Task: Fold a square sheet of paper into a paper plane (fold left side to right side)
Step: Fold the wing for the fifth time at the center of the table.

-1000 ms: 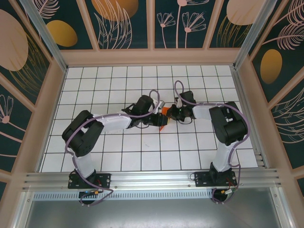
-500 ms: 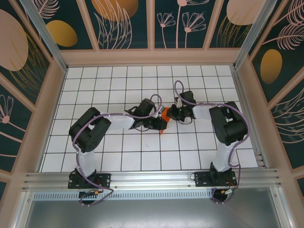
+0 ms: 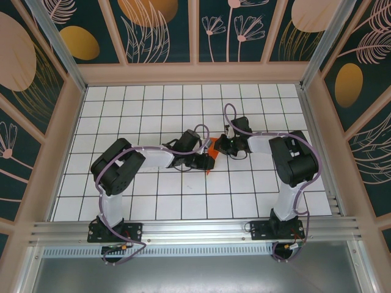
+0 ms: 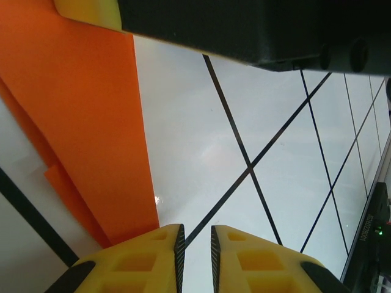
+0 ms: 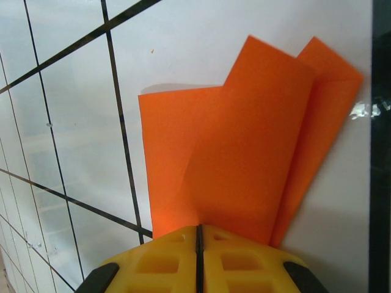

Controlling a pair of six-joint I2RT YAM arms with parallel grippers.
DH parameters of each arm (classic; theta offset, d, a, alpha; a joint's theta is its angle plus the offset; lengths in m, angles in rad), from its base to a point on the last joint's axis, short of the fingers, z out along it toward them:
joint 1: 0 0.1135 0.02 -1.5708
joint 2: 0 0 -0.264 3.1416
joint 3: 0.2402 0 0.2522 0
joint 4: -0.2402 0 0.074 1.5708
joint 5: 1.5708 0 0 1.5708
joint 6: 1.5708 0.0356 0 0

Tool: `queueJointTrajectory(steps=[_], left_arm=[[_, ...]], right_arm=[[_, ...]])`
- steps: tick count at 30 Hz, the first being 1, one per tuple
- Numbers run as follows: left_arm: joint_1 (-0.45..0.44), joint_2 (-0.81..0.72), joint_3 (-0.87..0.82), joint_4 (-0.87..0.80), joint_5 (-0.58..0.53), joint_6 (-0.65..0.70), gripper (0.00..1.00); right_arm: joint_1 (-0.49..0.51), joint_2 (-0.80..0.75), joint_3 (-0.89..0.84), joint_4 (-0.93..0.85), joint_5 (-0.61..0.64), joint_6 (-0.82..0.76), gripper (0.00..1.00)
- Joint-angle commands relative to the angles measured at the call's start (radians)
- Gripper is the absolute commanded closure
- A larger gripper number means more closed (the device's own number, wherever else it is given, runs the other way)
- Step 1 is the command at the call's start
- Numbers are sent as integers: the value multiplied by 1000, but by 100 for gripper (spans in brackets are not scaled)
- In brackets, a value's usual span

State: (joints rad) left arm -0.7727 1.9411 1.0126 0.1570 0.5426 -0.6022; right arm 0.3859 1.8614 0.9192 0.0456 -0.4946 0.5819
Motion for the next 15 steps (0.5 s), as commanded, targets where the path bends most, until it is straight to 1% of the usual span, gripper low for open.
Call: queueJointTrajectory(steps=[1, 10, 15], left_arm=[[-12, 23, -27, -25, 23, 16, 78], [-21, 38, -35, -50, 13, 26, 78], [-33, 46, -34, -99, -26, 45, 79]], right_arm=[[-1, 27, -27, -104, 58, -24, 89], [-2, 25, -21, -113, 61, -27, 89], [-1, 21, -20, -98, 48, -22, 89]])
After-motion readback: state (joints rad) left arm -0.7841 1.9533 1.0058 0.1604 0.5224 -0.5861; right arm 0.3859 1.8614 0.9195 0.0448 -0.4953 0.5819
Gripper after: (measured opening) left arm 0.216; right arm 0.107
